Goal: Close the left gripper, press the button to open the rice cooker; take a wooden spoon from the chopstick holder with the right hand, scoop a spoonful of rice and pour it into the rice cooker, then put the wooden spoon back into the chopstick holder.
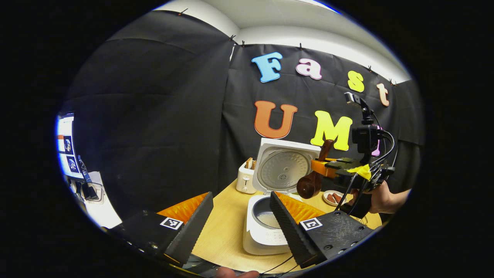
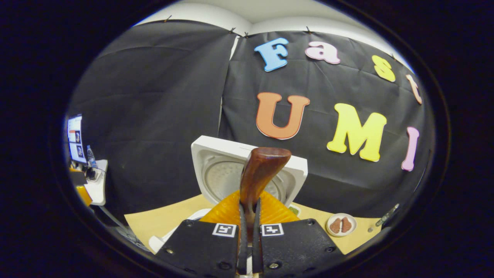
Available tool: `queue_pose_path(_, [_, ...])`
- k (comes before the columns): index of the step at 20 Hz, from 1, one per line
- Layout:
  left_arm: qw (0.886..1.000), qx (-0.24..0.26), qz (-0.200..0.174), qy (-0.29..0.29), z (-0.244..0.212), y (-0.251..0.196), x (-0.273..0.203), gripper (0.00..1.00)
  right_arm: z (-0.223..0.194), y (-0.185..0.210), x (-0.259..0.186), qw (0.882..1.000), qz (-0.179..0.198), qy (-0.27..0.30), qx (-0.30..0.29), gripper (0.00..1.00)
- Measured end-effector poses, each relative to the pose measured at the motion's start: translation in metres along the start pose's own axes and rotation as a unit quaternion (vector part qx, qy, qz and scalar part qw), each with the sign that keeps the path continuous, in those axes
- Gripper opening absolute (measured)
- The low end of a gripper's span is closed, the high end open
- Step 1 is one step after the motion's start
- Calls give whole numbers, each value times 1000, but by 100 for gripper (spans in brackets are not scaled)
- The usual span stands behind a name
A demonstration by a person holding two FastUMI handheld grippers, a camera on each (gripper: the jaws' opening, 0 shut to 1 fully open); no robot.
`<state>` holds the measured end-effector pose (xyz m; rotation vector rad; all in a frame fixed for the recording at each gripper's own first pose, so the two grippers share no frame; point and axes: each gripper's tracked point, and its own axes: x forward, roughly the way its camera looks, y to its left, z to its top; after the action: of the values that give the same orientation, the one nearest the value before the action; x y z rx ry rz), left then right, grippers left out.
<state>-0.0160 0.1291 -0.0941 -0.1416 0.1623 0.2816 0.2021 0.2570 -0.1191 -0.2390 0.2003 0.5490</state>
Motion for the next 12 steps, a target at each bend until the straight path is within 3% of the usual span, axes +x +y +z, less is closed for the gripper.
queue_pose_path(4, [1000, 9, -22, -6, 5, -22, -2, 95, 3, -36, -19, 996, -10, 7, 92, 10])
queue_pose_path(12, [995, 23, -98, -13, 4, -96, 2, 95, 3, -149, -112, 970, -78, -5, 230, 10])
